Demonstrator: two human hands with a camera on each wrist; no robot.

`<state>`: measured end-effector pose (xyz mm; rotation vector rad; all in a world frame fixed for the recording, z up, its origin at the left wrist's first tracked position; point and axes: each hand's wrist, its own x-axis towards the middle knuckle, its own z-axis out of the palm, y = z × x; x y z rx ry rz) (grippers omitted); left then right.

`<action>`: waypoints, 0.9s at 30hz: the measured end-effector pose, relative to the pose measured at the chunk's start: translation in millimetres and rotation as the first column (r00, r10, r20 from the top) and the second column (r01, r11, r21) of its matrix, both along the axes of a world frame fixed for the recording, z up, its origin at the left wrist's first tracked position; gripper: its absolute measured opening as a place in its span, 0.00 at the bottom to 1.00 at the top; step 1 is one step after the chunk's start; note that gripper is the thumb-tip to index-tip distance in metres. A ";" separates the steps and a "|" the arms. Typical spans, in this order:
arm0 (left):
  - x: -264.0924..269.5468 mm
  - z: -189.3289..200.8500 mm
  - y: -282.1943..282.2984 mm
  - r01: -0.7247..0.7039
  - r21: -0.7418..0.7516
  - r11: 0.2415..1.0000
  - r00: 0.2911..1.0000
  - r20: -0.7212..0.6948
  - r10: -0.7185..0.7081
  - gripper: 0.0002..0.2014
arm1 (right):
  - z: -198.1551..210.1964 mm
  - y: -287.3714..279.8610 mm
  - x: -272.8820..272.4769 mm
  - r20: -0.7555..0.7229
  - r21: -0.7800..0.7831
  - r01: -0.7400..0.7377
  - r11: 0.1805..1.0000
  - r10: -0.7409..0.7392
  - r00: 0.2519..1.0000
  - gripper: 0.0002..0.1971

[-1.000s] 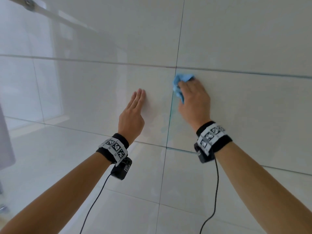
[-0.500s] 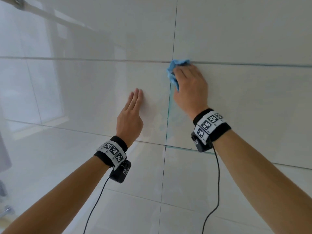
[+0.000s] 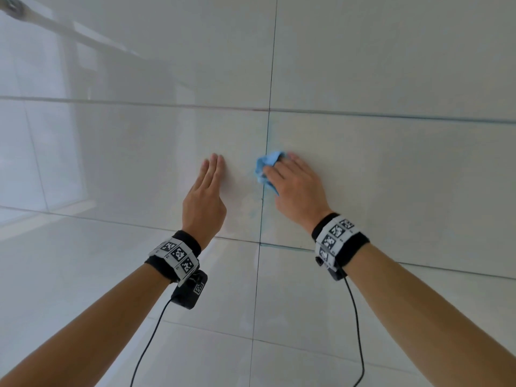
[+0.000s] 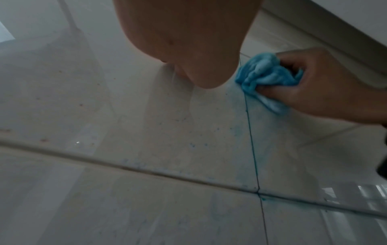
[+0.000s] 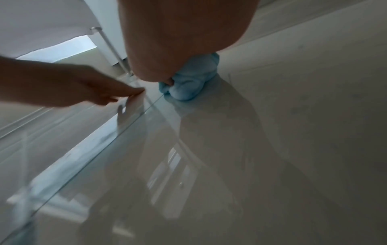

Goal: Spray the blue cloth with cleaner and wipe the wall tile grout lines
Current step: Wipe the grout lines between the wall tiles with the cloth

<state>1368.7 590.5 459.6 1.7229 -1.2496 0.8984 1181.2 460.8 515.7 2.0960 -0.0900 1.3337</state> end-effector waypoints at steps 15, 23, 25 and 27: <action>4.1 -5.5 4.5 0.005 0.027 1.000 1.000 0.026 -0.005 0.45 | 19.5 -0.2 8.3 0.080 0.049 -0.007 0.999 0.003 0.997 0.17; 3.4 -9.5 5.5 0.010 0.040 0.999 1.000 0.018 -0.011 0.44 | -24.3 0.6 2.2 0.011 0.023 -0.039 0.999 0.039 0.999 0.17; 3.2 -10.6 6.0 0.010 0.046 0.999 1.000 0.016 -0.010 0.44 | -30.2 1.0 -0.7 -0.009 0.018 -0.036 0.999 0.036 0.999 0.17; 2.6 -11.6 6.8 0.011 0.051 0.999 1.000 0.014 -0.012 0.45 | -32.1 -0.6 -3.4 -0.029 -0.006 -0.024 1.000 0.023 0.999 0.17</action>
